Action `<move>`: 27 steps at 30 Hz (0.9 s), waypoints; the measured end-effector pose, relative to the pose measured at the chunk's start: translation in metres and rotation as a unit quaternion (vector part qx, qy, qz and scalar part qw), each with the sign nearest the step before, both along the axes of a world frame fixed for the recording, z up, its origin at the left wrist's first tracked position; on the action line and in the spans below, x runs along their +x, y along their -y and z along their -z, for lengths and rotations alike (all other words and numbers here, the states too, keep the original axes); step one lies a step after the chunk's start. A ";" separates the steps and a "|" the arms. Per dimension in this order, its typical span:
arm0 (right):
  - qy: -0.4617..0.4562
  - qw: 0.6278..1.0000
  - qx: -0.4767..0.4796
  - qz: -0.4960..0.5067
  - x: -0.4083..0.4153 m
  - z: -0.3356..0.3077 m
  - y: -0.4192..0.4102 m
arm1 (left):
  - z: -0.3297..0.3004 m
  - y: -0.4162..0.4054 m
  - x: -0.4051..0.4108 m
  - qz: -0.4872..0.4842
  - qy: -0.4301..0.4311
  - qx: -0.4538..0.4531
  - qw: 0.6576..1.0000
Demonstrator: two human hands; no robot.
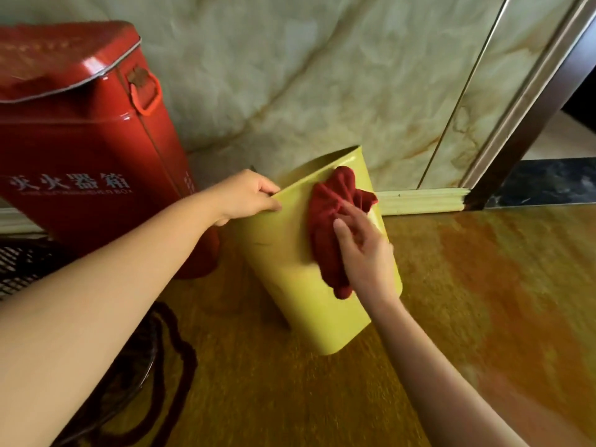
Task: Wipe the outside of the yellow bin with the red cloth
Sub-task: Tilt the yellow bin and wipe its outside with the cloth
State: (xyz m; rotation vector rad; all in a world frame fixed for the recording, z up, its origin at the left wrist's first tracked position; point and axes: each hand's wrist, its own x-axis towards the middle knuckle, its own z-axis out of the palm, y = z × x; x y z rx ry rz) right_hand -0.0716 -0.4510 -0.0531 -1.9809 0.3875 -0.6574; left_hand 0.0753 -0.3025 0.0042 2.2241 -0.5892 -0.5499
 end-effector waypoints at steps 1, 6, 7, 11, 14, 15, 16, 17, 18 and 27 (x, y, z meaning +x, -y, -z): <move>-0.013 0.997 -0.073 0.004 0.012 0.011 -0.008 | 0.002 -0.003 0.003 -0.001 -0.006 -0.001 1.000; -0.067 0.990 -0.122 0.015 0.054 0.044 -0.019 | 0.005 -0.010 0.015 0.004 -0.018 0.010 1.000; -0.045 0.994 -0.101 0.009 0.064 0.043 -0.026 | 0.005 -0.008 0.017 0.007 -0.025 0.007 1.000; 0.000 0.993 -0.114 0.026 0.097 0.040 -0.046 | 0.002 -0.001 0.025 0.010 -0.046 -0.013 0.999; -0.018 0.992 -0.122 0.022 0.083 0.074 -0.025 | 0.002 -0.008 0.036 -0.022 -0.070 -0.022 0.997; -0.034 0.994 -0.097 0.040 0.071 0.091 -0.013 | 0.003 -0.011 0.039 -0.038 -0.082 -0.018 0.996; -0.052 0.995 -0.063 0.063 0.058 0.105 0.000 | 0.005 -0.013 0.041 -0.051 -0.100 -0.018 0.994; -0.073 0.993 -0.017 0.088 0.047 0.116 0.013 | 0.005 -0.014 0.043 -0.056 -0.118 -0.024 0.991; -0.096 0.989 0.034 0.111 0.039 0.123 0.025 | 0.006 -0.013 0.044 -0.053 -0.130 -0.035 0.990; 0.034 0.993 -0.078 -0.077 0.119 0.032 -0.036 | 0.008 -0.009 0.052 0.010 -0.150 -0.032 0.988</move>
